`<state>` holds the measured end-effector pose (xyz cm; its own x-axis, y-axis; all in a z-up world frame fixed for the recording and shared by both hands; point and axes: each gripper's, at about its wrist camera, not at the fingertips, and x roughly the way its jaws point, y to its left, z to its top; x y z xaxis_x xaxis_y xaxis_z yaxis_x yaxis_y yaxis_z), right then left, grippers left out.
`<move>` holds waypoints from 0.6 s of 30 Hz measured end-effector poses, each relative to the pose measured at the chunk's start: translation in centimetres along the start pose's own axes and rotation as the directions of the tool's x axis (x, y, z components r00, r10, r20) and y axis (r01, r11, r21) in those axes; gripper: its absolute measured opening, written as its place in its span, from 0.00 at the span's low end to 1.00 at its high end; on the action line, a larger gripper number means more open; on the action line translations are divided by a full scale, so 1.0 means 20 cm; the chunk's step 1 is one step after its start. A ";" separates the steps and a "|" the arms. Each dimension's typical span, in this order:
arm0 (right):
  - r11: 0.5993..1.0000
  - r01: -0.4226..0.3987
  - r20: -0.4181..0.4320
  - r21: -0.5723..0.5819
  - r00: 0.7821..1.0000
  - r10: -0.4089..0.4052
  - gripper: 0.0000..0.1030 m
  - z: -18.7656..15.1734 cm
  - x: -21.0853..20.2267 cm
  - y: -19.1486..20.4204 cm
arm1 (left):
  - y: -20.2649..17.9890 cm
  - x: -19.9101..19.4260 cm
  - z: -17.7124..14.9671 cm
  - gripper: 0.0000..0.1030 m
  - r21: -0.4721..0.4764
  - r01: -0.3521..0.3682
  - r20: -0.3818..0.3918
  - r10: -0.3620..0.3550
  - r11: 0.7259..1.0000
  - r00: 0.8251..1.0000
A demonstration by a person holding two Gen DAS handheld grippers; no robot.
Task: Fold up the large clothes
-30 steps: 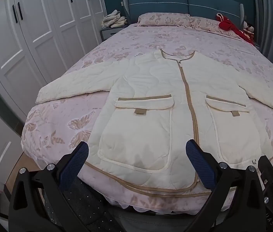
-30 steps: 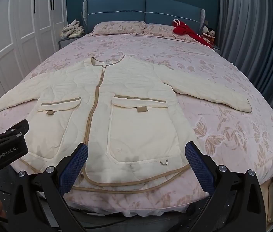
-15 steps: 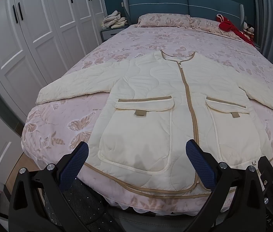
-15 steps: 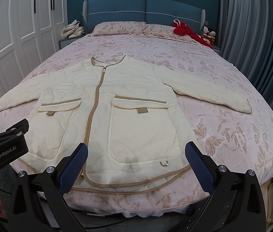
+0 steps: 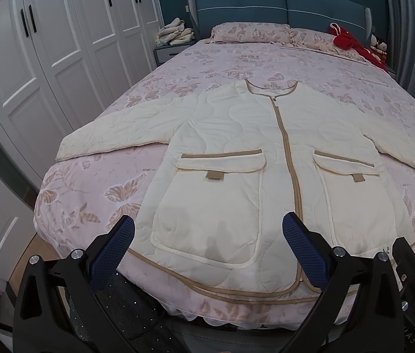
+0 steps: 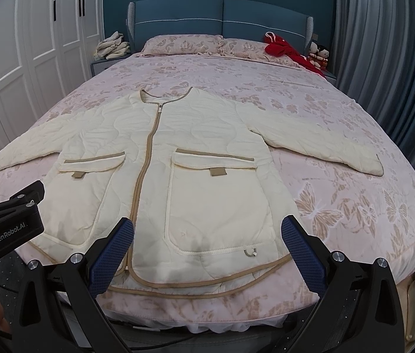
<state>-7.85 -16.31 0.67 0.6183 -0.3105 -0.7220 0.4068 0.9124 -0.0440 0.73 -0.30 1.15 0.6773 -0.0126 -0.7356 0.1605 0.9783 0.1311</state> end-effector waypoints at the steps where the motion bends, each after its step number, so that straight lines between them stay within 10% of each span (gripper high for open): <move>1: 1.000 -0.001 0.002 -0.001 1.000 0.001 0.95 0.01 0.00 0.01 | 0.00 0.00 0.00 0.95 0.001 0.000 0.001 0.000 1.000 1.000; 18: 1.000 -0.004 0.007 0.002 1.000 0.004 0.95 0.01 0.00 0.01 | 0.01 -0.01 0.00 0.95 0.005 0.000 0.011 0.000 1.000 1.000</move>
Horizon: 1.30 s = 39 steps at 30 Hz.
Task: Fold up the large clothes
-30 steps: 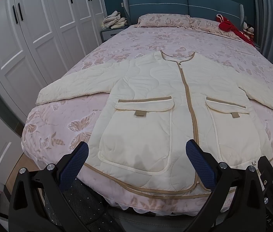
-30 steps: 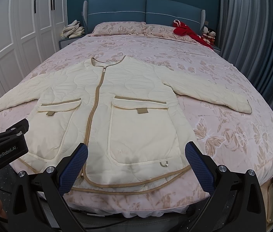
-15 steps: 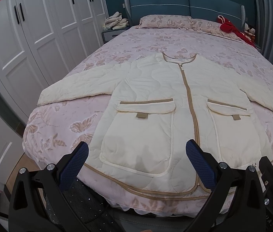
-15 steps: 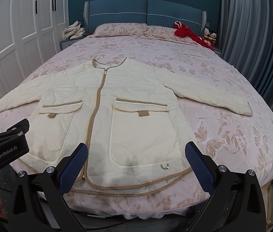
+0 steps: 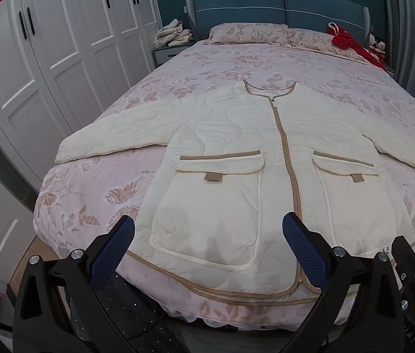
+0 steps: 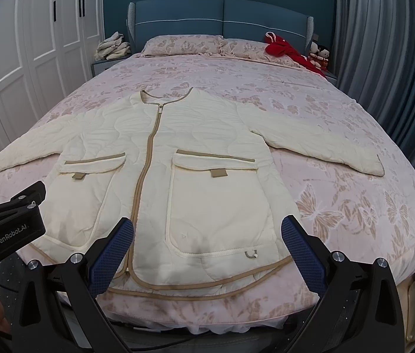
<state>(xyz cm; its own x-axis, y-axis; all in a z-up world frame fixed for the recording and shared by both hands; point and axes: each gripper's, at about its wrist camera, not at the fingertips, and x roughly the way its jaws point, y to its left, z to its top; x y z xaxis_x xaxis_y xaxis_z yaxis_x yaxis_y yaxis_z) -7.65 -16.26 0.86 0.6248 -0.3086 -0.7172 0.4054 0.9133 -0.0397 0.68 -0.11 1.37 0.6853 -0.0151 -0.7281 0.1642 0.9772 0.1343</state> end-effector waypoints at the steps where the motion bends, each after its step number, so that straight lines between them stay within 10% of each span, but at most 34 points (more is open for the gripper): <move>1: 1.000 0.000 -0.001 -0.001 1.000 0.000 0.95 0.00 0.00 0.00 | 0.00 0.00 0.00 0.95 -0.001 0.001 0.000 -0.001 1.000 1.000; 39: 1.000 -0.005 -0.005 0.008 1.000 0.005 0.95 0.00 0.01 -0.01 | 0.00 0.00 0.00 0.95 0.003 0.001 -0.001 -0.001 1.000 1.000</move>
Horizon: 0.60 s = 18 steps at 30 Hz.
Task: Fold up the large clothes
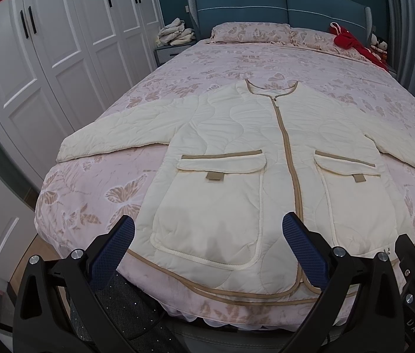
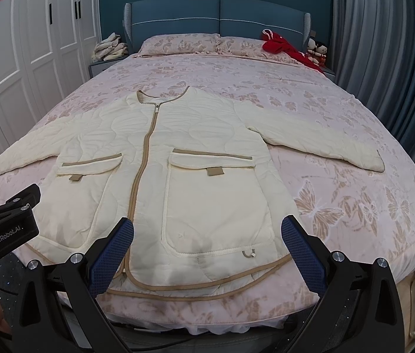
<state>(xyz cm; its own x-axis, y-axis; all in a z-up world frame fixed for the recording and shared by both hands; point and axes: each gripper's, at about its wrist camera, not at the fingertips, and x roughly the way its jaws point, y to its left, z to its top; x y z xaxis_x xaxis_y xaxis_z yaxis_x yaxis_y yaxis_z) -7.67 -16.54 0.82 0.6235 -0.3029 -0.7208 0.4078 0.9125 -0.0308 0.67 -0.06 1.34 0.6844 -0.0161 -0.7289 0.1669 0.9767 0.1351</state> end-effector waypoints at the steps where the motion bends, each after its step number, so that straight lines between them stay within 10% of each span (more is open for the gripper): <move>1: 1.000 0.000 0.000 0.001 1.000 0.000 0.95 0.00 0.00 0.00 | 0.00 0.00 0.00 0.95 0.000 0.000 0.000 0.000 1.000 1.000; 18: 1.000 -0.022 0.016 -0.006 1.000 0.022 0.95 0.01 -0.03 0.02 | 0.06 -0.04 -0.01 0.95 -0.022 -0.010 0.021 0.010 1.000 1.000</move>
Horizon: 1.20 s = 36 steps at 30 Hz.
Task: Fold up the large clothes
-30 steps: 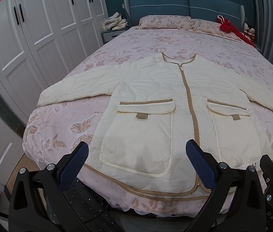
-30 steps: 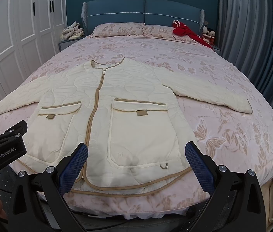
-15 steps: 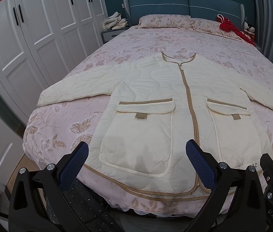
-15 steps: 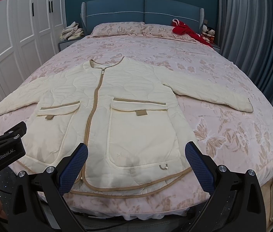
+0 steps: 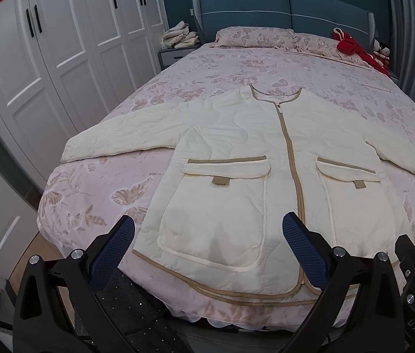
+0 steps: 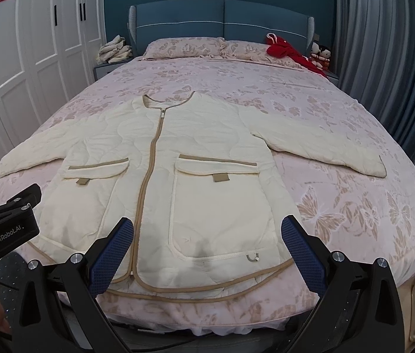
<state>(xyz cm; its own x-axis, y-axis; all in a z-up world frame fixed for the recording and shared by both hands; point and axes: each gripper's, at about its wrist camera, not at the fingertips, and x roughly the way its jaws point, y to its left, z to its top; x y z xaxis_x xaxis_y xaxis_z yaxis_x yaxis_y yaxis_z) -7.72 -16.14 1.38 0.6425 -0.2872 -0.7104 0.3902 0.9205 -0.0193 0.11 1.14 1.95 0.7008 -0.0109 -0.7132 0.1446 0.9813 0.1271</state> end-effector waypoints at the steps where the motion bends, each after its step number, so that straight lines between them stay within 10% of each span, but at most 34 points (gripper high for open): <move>1: 1.000 -0.003 0.002 0.000 1.000 0.003 0.95 0.00 -0.01 0.00 | 0.01 -0.01 0.00 0.95 -0.001 -0.001 0.002 0.001 1.000 1.000; 36: 0.997 -0.076 0.018 -0.026 0.997 0.076 0.95 0.05 -0.10 0.09 | 0.09 -0.09 -0.01 0.95 -0.032 -0.042 0.019 0.042 0.999 0.999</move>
<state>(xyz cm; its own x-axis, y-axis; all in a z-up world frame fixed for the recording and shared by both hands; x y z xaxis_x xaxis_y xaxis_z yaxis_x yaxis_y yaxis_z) -7.67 -14.27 3.36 0.6818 -0.2209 -0.6974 0.3231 0.9462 0.0162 -1.05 3.02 3.32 0.7195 0.0271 -0.6940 0.0925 0.9866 0.1344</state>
